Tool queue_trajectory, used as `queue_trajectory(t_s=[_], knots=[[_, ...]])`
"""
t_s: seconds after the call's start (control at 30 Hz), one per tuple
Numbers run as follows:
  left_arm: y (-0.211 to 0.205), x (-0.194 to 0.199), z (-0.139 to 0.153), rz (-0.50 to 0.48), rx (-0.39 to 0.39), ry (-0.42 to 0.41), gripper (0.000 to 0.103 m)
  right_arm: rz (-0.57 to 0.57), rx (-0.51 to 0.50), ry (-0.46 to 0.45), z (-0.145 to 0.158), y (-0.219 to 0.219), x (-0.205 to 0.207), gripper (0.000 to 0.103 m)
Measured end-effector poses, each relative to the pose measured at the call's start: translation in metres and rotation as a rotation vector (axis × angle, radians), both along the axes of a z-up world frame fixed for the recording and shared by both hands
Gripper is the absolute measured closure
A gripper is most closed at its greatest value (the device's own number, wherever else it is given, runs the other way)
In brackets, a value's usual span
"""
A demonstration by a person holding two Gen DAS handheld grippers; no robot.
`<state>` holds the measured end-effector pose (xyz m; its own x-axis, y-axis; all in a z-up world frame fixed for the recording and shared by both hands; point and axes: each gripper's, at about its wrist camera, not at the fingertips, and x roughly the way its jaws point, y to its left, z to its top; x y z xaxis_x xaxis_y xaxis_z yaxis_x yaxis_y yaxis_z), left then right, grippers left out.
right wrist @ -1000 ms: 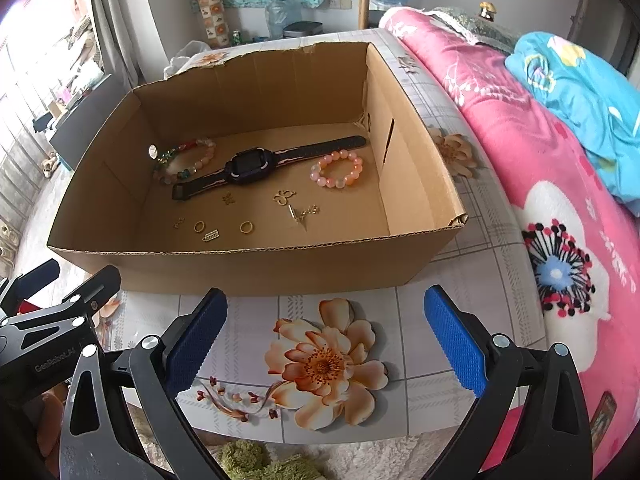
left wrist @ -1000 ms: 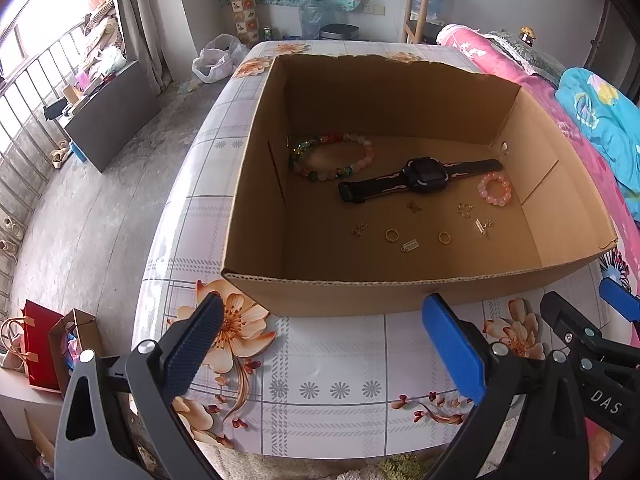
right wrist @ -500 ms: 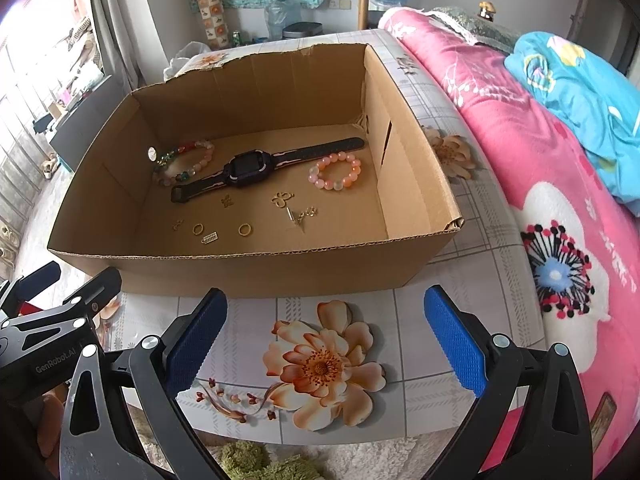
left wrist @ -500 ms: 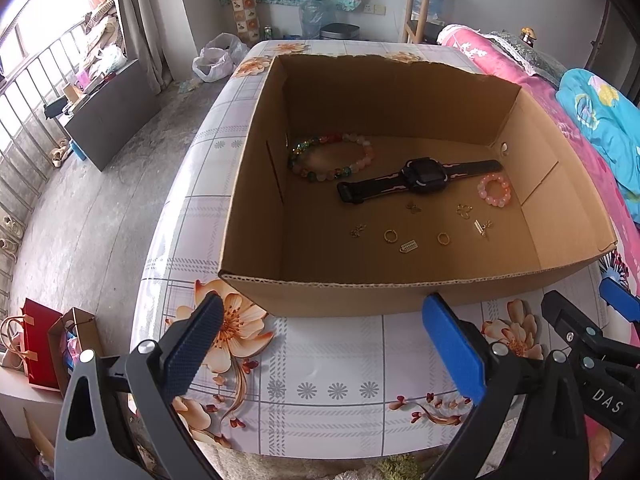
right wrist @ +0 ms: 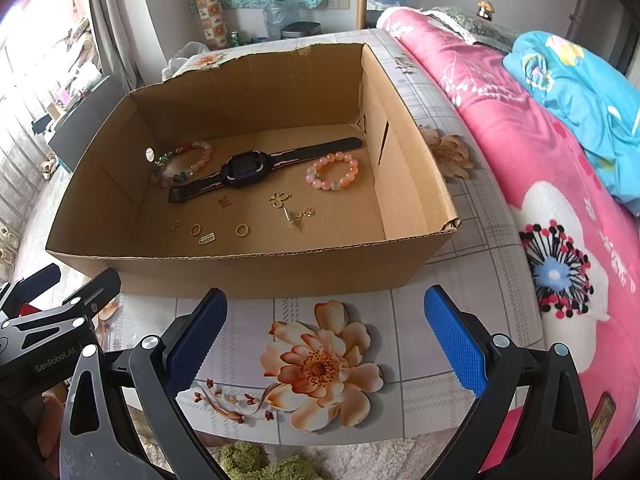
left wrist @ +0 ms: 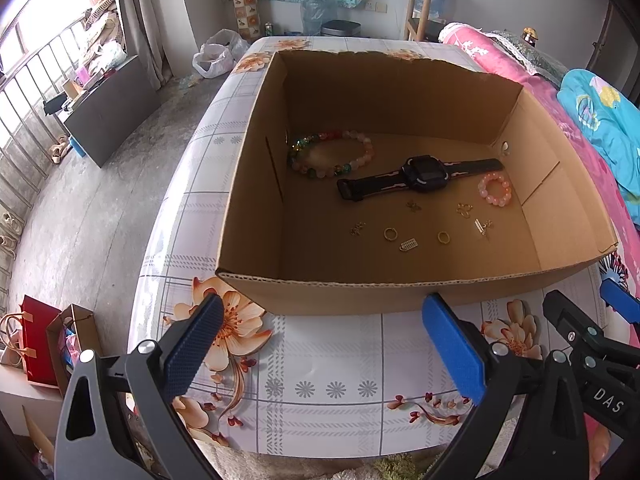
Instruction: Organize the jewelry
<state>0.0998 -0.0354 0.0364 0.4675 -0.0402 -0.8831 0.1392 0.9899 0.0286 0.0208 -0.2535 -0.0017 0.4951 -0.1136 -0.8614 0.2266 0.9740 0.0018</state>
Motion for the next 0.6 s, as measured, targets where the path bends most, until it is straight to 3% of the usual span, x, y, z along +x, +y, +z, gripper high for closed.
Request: queue_trajectory(t_s=[0.6], knots=[[-0.0018,0.0014,-0.0024,0.001,-0.004,0.016,0.006,0.002,0.001,0.008,-0.002,-0.0014,0.0014,0.008]])
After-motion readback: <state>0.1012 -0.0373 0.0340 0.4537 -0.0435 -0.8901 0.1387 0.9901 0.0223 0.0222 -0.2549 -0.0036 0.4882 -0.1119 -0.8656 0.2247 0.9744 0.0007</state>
